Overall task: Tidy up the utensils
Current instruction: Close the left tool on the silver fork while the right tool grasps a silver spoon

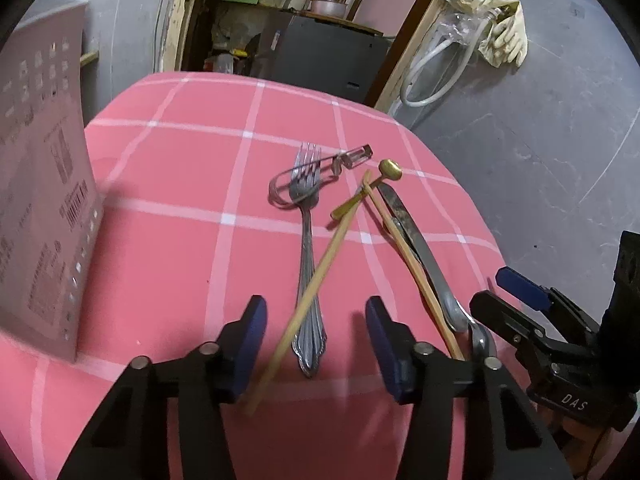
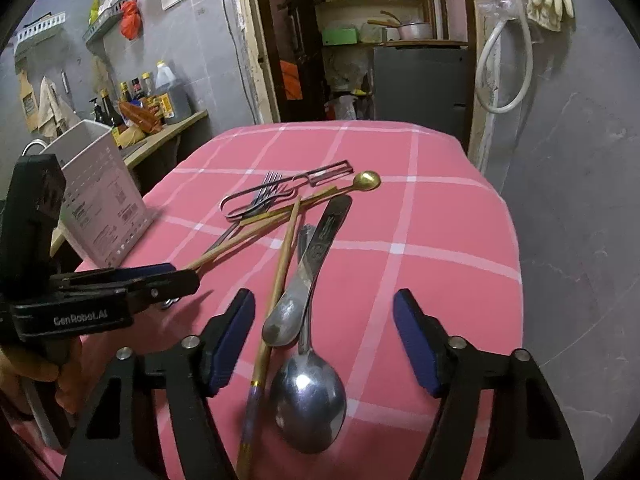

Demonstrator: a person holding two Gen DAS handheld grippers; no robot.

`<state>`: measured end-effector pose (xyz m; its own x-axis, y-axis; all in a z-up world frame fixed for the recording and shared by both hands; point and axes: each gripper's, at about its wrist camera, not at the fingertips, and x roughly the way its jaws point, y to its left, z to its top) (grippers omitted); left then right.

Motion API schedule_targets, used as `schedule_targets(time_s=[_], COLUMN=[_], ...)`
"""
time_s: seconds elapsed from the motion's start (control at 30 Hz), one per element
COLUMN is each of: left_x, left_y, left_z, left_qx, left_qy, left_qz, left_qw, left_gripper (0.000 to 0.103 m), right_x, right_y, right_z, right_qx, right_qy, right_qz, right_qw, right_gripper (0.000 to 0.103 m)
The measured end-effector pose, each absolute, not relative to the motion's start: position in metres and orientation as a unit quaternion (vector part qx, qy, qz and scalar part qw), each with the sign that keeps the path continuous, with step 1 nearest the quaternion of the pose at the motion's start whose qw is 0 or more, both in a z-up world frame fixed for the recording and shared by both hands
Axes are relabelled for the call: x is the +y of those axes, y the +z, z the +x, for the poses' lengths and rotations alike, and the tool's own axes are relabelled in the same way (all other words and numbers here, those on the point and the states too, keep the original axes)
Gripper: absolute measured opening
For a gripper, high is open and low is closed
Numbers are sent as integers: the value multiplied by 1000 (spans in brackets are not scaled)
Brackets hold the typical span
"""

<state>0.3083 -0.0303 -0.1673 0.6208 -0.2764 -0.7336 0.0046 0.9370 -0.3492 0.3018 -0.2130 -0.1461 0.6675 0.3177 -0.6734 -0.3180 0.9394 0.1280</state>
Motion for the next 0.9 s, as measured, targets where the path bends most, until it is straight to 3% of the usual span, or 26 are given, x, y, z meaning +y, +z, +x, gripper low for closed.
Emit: schedule_targets(time_s=[0.13, 0.37, 0.63, 0.9], left_x=[-31, -33, -21, -16], left_y=[-168, -163, -164, -167], left_z=[306, 302, 299, 306], left_qx=[426, 421, 418, 426], left_qy=[-97, -121, -84, -33], left_qz=[-171, -193, -237, -250], left_qw=[883, 878, 873, 869], left_gripper=[36, 36, 36, 36], right_x=[-211, -206, -217, -223], right_y=[-149, -156, -156, -159], right_z=[299, 302, 304, 309], right_qx=[377, 398, 397, 402], right_qy=[179, 181, 150, 142], right_qz=[-6, -21, -10, -3], right_qw=[909, 899, 905, 905], right_gripper=[62, 56, 35, 32])
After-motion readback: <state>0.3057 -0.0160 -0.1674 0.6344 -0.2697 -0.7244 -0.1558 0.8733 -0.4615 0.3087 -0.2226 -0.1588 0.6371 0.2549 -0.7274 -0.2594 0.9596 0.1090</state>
